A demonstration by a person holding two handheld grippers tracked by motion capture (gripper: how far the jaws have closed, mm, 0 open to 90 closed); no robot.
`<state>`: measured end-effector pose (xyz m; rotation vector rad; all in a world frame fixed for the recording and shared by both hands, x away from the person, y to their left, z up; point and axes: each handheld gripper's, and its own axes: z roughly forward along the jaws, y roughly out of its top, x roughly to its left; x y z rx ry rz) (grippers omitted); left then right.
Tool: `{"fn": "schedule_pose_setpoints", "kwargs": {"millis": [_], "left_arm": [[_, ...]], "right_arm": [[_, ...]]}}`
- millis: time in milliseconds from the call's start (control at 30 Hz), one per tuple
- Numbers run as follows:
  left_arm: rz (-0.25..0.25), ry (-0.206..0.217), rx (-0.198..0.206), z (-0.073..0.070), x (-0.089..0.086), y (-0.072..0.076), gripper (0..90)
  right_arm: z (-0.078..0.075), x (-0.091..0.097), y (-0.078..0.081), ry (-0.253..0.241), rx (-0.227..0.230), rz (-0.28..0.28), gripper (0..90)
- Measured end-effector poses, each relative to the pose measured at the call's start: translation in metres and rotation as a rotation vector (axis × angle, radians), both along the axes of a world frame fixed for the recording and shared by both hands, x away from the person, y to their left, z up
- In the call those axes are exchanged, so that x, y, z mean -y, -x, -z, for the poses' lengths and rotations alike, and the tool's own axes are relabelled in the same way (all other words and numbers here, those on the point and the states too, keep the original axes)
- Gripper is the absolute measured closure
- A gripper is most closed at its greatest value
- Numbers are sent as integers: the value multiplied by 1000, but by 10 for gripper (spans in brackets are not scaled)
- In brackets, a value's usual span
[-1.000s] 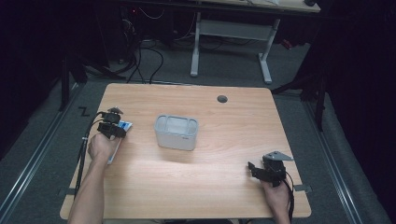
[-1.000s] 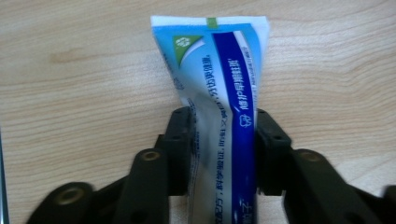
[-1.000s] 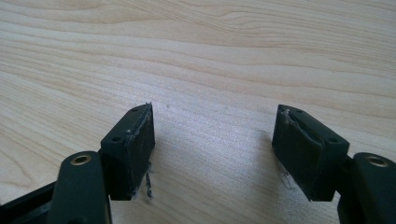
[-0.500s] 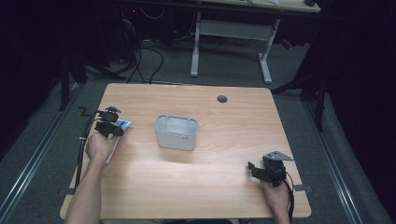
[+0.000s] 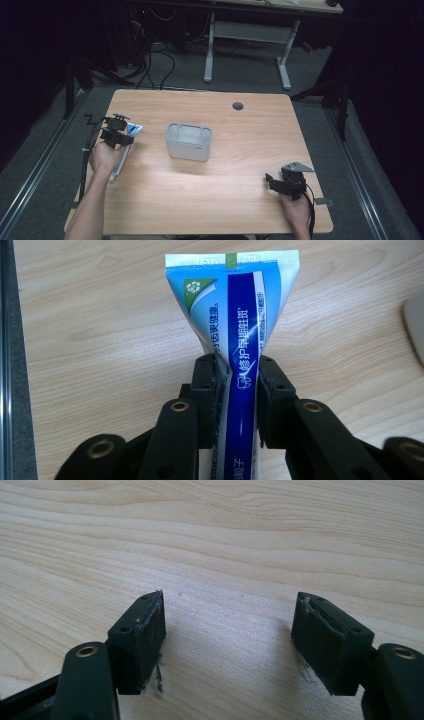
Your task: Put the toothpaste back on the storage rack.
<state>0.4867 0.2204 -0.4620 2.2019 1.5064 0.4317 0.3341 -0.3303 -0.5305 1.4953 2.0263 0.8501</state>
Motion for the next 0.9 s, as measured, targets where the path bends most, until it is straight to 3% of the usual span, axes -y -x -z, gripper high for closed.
{"fn": "schedule_pose_setpoints", "kwargs": {"millis": [267,333,600,900], "left_arm": [[22,34,53,-14,0,12,750],[29,63,88,-23,0,19,749],[70,99,160,-43,2,35,747],[109,164,215,-56,10,47,747]], "right_arm": [[0,0,0,0,0,0,299],[0,0,0,0,0,0,299],[0,0,0,1,0,-1,299],[0,0,0,1,1,-1,298]]}}
